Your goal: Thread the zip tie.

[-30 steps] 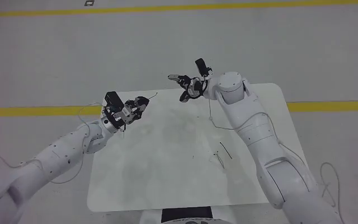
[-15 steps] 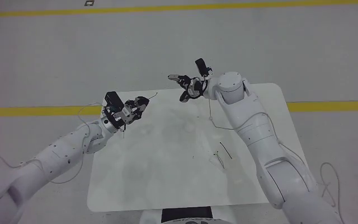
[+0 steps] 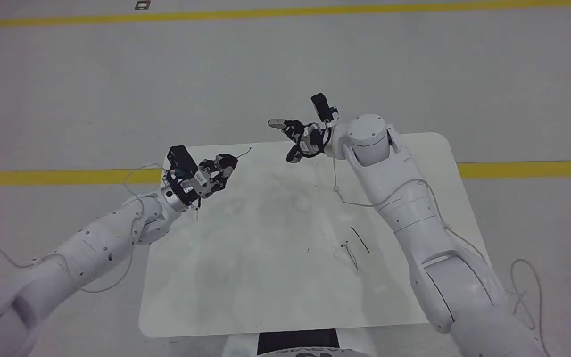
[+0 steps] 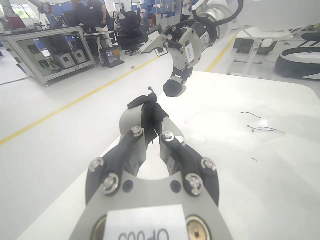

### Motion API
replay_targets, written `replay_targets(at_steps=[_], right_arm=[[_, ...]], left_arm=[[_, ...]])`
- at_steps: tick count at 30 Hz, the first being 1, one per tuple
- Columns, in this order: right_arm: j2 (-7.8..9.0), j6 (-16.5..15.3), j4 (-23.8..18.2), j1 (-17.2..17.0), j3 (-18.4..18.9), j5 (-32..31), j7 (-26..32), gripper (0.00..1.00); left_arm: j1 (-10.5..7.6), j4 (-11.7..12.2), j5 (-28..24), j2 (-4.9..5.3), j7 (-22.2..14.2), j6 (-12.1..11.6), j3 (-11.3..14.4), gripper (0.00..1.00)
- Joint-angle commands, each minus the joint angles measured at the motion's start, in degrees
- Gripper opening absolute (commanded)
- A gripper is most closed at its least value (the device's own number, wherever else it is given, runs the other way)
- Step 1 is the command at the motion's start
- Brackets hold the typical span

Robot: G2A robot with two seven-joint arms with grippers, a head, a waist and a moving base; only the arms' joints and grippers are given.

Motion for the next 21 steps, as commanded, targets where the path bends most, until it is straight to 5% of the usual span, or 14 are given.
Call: replay_targets(at_steps=[1,12,21], right_arm=[[0.21,-1.62,-0.8,-0.96,0.2,-0.06,-0.03,1.0],[4.38,-14.91,-7.76,-5.81,5.83,-2.5,15.83,1.0],[4.59,-15.21,-7.48,-5.74,6.06,-2.05,16.94,1.0]], left_arm=[[0.0,0.0,0.0,0.0,0.0,0.0,0.0,0.0],[0.0,0.0,0.0,0.0,0.0,0.0,0.0,0.0],[0.0,0.0,0.0,0.0,0.0,0.0,0.0,0.0]])
